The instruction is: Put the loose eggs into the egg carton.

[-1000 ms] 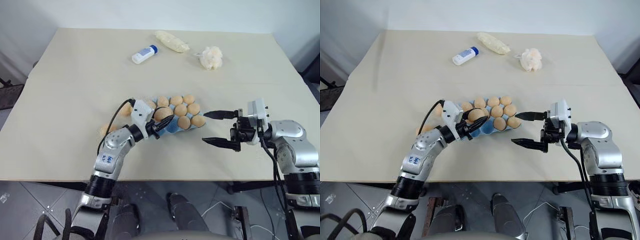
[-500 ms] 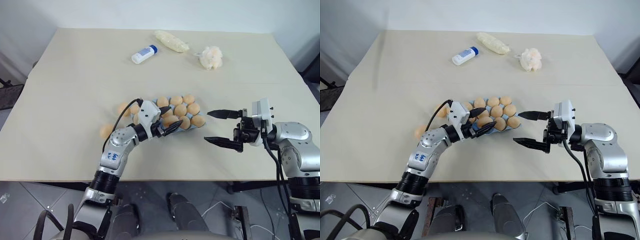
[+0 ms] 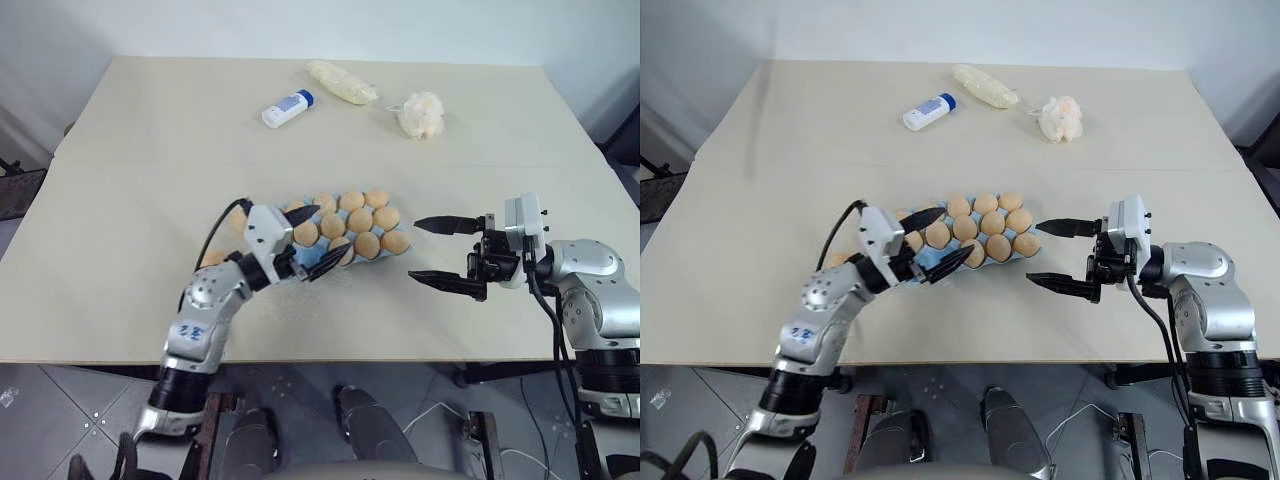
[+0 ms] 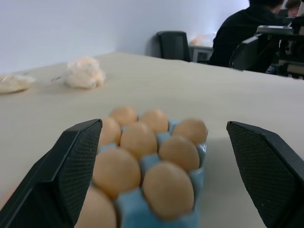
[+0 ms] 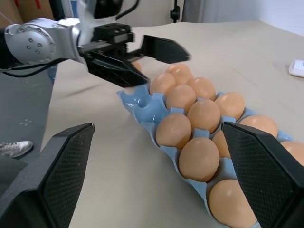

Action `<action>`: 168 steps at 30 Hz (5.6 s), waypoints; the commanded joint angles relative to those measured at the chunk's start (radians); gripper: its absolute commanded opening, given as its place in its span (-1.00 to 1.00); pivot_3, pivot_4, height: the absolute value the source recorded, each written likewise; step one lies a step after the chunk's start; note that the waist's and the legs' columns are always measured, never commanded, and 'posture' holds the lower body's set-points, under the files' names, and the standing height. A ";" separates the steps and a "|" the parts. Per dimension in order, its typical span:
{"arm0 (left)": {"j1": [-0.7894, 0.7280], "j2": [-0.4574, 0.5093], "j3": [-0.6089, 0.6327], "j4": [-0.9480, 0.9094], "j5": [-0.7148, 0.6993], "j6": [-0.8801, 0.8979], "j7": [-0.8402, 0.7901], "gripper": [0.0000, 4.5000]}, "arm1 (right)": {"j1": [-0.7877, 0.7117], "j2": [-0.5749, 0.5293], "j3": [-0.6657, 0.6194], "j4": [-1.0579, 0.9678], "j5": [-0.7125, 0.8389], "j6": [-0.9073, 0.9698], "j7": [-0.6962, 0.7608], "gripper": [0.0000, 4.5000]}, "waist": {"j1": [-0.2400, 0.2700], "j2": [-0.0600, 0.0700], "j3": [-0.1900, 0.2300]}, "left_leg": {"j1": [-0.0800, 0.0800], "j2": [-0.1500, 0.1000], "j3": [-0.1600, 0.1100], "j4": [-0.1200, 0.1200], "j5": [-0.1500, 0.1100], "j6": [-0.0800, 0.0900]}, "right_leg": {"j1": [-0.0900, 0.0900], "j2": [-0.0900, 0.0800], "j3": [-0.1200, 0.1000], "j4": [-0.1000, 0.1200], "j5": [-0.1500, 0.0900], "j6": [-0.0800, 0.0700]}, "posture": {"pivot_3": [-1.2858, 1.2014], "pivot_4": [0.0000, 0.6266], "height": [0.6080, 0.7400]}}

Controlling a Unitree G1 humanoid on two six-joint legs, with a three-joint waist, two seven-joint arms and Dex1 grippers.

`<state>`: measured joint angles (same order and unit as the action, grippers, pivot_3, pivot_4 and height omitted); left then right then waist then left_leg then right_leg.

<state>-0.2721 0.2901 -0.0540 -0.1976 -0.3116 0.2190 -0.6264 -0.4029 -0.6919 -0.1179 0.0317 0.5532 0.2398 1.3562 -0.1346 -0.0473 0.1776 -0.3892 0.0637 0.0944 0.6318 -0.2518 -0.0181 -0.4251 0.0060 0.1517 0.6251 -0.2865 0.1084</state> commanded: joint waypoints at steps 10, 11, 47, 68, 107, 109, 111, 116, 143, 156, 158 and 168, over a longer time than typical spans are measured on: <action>0.393 0.116 0.365 -0.245 -0.167 0.010 0.032 0.99 | -0.100 0.004 0.029 0.095 -0.002 -0.030 0.073 1.00 | -0.003 0.000 0.000 | 0.000 0.001 0.001 0.000 0.000 0.000 | 0.000 -0.002 0.000 -0.002 -0.004 -0.008 | 0.03 -0.52 1.00; 0.428 0.112 0.387 -0.246 -0.170 0.012 0.043 0.99 | -0.109 0.006 0.033 0.104 -0.005 -0.032 0.077 1.00 | -0.003 0.000 0.000 | 0.000 0.001 0.001 0.000 0.000 0.000 | 0.000 -0.003 0.000 -0.003 -0.004 -0.008 | 0.03 -0.52 1.00; 0.231 0.087 0.320 0.079 -0.052 -0.038 0.163 0.99 | -0.130 0.028 0.028 0.110 0.012 -0.033 0.109 1.00 | -0.003 -0.003 0.002 | -0.001 0.001 0.000 -0.002 -0.003 0.000 | -0.001 -0.001 -0.003 -0.004 -0.002 -0.004 | 0.03 -0.52 1.00; 0.067 0.145 0.249 0.089 -0.070 -0.026 0.029 -0.24 | -0.081 0.004 0.016 0.078 0.004 -0.033 0.053 1.00 | 0.001 -0.003 0.002 | -0.001 0.001 0.001 -0.001 -0.003 -0.001 | -0.002 -0.001 -0.003 -0.002 -0.002 -0.004 | 0.03 -0.52 1.00; -0.349 0.043 -0.042 0.325 -0.036 0.105 -0.279 0.98 | 0.142 -0.025 -0.079 -0.133 0.044 -0.010 -0.095 1.00 | 0.029 -0.002 0.003 | -0.001 0.000 0.000 0.002 -0.003 -0.001 | -0.002 0.000 -0.001 0.001 -0.002 -0.001 | 0.03 -0.52 1.00; -0.346 0.049 -0.028 0.299 -0.046 0.116 -0.279 0.98 | 0.141 -0.027 -0.079 -0.134 0.046 -0.008 -0.095 1.00 | 0.029 -0.002 0.003 | -0.001 0.000 0.000 0.002 -0.003 -0.001 | -0.002 0.000 -0.001 0.001 -0.002 -0.001 | 0.03 -0.52 1.00; -0.347 0.060 0.001 0.286 -0.038 0.097 -0.256 0.98 | 0.135 -0.029 -0.079 -0.132 0.048 -0.007 -0.090 1.00 | 0.029 -0.002 0.003 | -0.001 0.000 0.000 0.002 -0.003 -0.001 | -0.002 0.000 -0.001 0.001 -0.002 -0.001 | 0.03 -0.52 1.00; -0.310 0.132 0.113 0.231 -0.049 0.077 -0.220 0.98 | 0.116 -0.034 -0.075 -0.111 0.050 -0.010 -0.067 1.00 | 0.025 -0.002 0.003 | -0.001 0.001 0.001 0.002 -0.003 -0.001 | -0.002 0.001 -0.001 0.002 -0.002 -0.001 | 0.03 -0.52 1.00; 0.504 0.044 0.556 -0.117 -0.159 -0.041 0.105 0.98 | 0.011 -0.042 -0.043 0.055 0.045 -0.031 0.077 1.00 | 0.034 -0.001 0.003 | 0.000 0.000 0.001 0.002 -0.003 0.000 | -0.001 -0.004 -0.001 -0.001 -0.012 -0.019 | 0.03 -0.52 1.00; 0.119 0.142 0.406 0.087 -0.107 -0.029 0.086 0.98 | 0.036 -0.026 -0.083 0.069 0.048 -0.001 -0.029 1.00 | 0.026 -0.002 0.003 | 0.000 0.000 0.001 0.001 -0.003 0.001 | 0.000 -0.002 -0.002 -0.002 -0.009 -0.013 | 0.03 -0.52 1.00; -0.046 0.171 0.329 0.211 -0.086 0.040 0.058 0.98 | 0.045 -0.023 -0.082 0.044 0.048 0.007 -0.051 1.00 | 0.029 -0.002 0.003 | 0.000 0.000 0.001 0.002 -0.003 0.000 | 0.000 -0.001 -0.002 -0.001 -0.004 -0.003 | 0.03 -0.52 1.00; -0.309 0.164 0.192 0.557 -0.003 0.020 -0.016 0.98 | 0.112 -0.032 -0.108 -0.038 0.063 0.024 -0.106 1.00 | 0.027 -0.001 0.003 | -0.002 0.002 0.002 0.001 -0.007 -0.001 | -0.004 0.002 -0.002 0.002 -0.006 -0.001 | 0.03 -0.52 1.00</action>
<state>-0.5472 0.4490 0.1395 0.3445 -0.3268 0.2589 -0.6306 -0.3003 -0.7100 -0.1839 0.0421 0.5934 0.2645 1.2594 -0.1074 -0.0479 0.1809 -0.3914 0.0657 0.0963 0.6329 -0.2590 -0.0195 -0.4291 0.0078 0.1491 0.6272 -0.2926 0.1073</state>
